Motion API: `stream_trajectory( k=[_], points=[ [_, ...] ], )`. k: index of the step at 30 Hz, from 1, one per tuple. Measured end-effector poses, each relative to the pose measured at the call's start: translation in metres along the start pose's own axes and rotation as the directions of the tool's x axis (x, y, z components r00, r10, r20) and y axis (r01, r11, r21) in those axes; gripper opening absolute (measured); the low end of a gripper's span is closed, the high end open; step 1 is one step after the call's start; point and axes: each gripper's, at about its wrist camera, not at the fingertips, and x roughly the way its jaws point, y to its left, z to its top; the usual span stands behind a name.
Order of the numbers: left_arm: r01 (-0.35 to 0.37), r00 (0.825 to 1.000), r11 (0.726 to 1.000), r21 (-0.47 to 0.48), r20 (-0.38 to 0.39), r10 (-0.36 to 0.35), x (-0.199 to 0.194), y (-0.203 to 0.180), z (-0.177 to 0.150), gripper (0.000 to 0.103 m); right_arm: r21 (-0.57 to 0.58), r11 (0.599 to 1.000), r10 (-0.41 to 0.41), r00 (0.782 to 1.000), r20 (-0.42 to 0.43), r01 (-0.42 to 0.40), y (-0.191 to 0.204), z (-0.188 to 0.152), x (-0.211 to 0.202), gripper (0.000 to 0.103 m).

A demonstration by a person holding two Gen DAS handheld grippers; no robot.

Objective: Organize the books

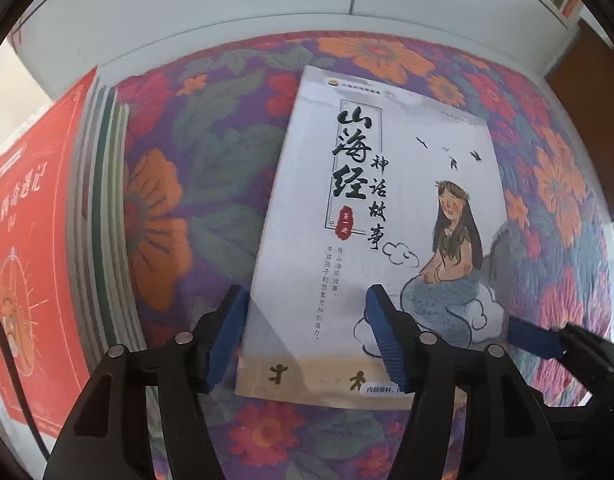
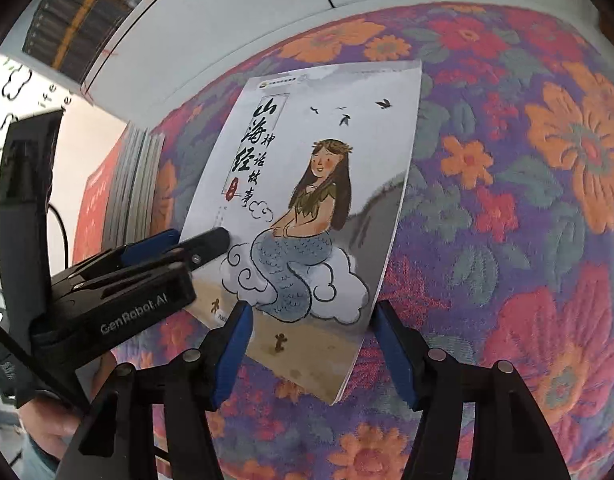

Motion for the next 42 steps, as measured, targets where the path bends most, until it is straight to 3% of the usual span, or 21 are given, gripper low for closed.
stream_trajectory(
  k=[2,10,16,18,19,21,23,26,27,29,30,31,32,33,34,35,37,38,39,40,42],
  points=[
    [0.011,1.000,1.000,0.024,-0.010,-0.011,-0.001,-0.007,-0.005,0.060,0.003,1.000,0.007,1.000,0.004,-0.007,-0.001,-0.002,-0.005,0.062],
    [0.187,0.979,0.973,0.132,-0.101,-0.175,-0.011,-0.050,-0.055,0.058,0.069,0.995,0.076,0.997,0.015,-0.077,-0.046,-0.040,-0.049,0.062],
    [0.271,0.960,0.942,0.196,-0.133,-0.248,-0.020,-0.084,-0.094,0.058,0.034,0.999,0.035,0.999,-0.024,-0.034,-0.076,-0.084,-0.073,0.063],
    [0.278,0.957,0.948,0.154,-0.125,-0.261,-0.018,-0.082,-0.098,0.052,0.056,0.998,0.020,0.999,-0.027,-0.018,-0.083,-0.095,-0.073,0.063],
    [0.263,0.962,0.954,0.141,-0.107,-0.250,-0.019,-0.080,-0.100,0.042,0.063,0.998,0.012,1.000,-0.019,-0.011,-0.084,-0.099,-0.073,0.062],
    [0.281,0.957,0.956,0.086,-0.104,-0.272,-0.022,-0.071,-0.104,0.034,0.063,0.997,-0.051,0.999,0.013,0.050,-0.083,-0.103,-0.073,0.061],
    [0.338,0.936,0.941,-0.023,-0.094,-0.339,-0.022,-0.059,-0.108,0.032,0.081,0.987,-0.146,0.987,0.060,0.141,-0.083,-0.109,-0.076,0.061],
    [0.407,0.906,0.904,-0.129,-0.065,-0.418,-0.019,-0.047,-0.112,0.030,0.106,0.990,-0.099,0.993,0.070,0.091,-0.081,-0.115,-0.072,0.058],
    [0.417,0.901,0.897,-0.147,-0.058,-0.429,-0.019,-0.044,-0.113,0.030,0.095,0.991,-0.102,0.992,0.076,0.095,-0.078,-0.116,-0.071,0.058],
    [0.466,0.874,0.864,-0.191,-0.047,-0.483,-0.019,-0.040,-0.115,0.030,0.090,0.990,-0.120,0.989,0.082,0.112,-0.074,-0.114,-0.067,0.057],
    [0.508,0.848,0.834,-0.215,-0.043,-0.528,-0.023,-0.039,-0.119,0.030,0.103,0.989,-0.115,0.990,0.085,0.106,-0.076,-0.114,-0.068,0.057],
    [0.576,0.801,0.781,-0.243,-0.025,-0.598,-0.026,-0.040,-0.119,0.030,0.117,0.989,-0.103,0.991,0.087,0.093,-0.079,-0.113,-0.067,0.058],
    [0.609,0.776,0.754,-0.246,-0.009,-0.630,-0.029,-0.043,-0.117,0.030,0.131,0.989,-0.080,0.993,0.086,0.069,-0.082,-0.112,-0.066,0.059],
    [0.630,0.763,0.740,-0.237,0.007,-0.647,-0.035,-0.046,-0.116,0.030,0.136,0.989,-0.061,0.995,0.083,0.049,-0.085,-0.111,-0.067,0.060],
    [0.636,0.762,0.742,-0.213,0.022,-0.647,-0.041,-0.053,-0.113,0.030,0.138,0.990,-0.044,0.996,0.079,0.033,-0.088,-0.112,-0.068,0.060],
    [0.621,0.778,0.762,-0.185,0.029,-0.627,-0.046,-0.062,-0.110,0.030,0.139,0.990,-0.024,0.997,0.075,0.013,-0.092,-0.112,-0.069,0.060],
    [0.561,0.824,0.812,-0.160,0.023,-0.566,-0.046,-0.073,-0.104,0.027,0.148,0.989,0.015,0.997,0.072,-0.026,-0.099,-0.113,-0.072,0.060],
    [0.523,0.850,0.837,-0.161,0.017,-0.527,-0.040,-0.078,-0.102,0.019,0.160,0.986,0.035,0.997,0.072,-0.046,-0.102,-0.113,-0.072,0.060],
    [0.499,0.864,0.850,-0.170,0.011,-0.504,-0.036,-0.078,-0.102,0.015,0.174,0.983,0.055,0.996,0.070,-0.067,-0.106,-0.112,-0.073,0.060],
    [0.486,0.870,0.854,-0.185,0.007,-0.494,-0.031,-0.076,-0.102,0.012,0.186,0.979,0.072,0.995,0.070,-0.084,-0.109,-0.112,-0.073,0.060],
    [0.494,0.864,0.844,-0.207,0.009,-0.504,-0.027,-0.067,-0.102,0.012,0.217,0.968,0.116,0.991,0.066,-0.128,-0.117,-0.111,-0.074,0.060]
  ],
)
